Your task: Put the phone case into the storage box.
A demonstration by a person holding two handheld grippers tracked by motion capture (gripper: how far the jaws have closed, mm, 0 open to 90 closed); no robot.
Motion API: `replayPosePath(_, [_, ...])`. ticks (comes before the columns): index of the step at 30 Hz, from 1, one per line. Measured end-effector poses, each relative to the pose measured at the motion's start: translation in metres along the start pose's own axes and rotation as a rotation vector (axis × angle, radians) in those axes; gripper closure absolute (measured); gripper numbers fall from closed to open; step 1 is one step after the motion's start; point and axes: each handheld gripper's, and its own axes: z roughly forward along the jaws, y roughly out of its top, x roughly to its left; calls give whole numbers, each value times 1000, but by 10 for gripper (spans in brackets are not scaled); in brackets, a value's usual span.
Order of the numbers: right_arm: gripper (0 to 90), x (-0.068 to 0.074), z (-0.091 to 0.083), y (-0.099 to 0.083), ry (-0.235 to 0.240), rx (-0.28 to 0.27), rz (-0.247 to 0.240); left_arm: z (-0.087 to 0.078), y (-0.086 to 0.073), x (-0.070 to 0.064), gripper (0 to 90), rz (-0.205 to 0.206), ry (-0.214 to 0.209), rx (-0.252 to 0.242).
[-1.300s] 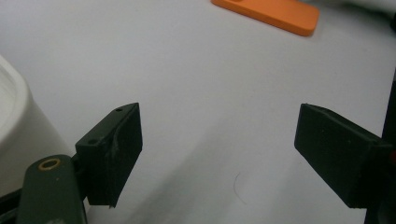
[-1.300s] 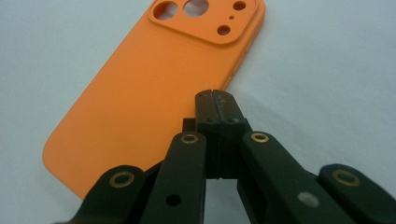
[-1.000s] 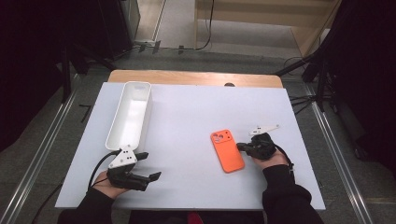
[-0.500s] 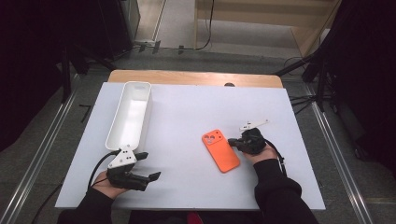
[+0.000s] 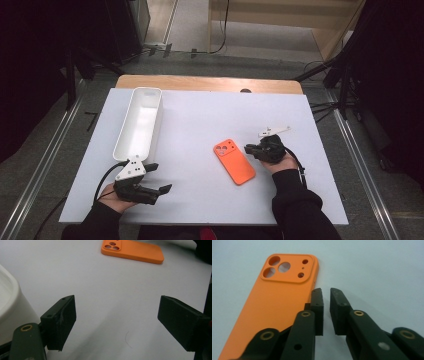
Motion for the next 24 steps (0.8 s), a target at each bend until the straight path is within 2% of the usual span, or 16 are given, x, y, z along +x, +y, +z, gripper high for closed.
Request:
replayPosePath(2, [695, 0, -4, 1, 3, -12, 9, 0, 0, 0, 156, 0, 0, 0])
replayPosePath(4, [695, 0, -4, 1, 3, -12, 9, 0, 0, 0, 157, 1, 0, 2])
replayPosePath(5, [616, 0, -9, 1, 19, -25, 12, 0, 0, 0, 156, 1, -1, 1])
replayPosePath(14, [352, 5, -25, 2, 77, -52, 51, 0, 0, 0, 156, 1, -5, 1])
replayPosePath(17, [319, 7, -31, 2, 96, -69, 47, 0, 0, 0, 156, 1, -5, 1])
replayPosePath(24, [256, 13, -42, 1, 96, -96, 34, 0, 0, 0, 156, 2, -5, -1])
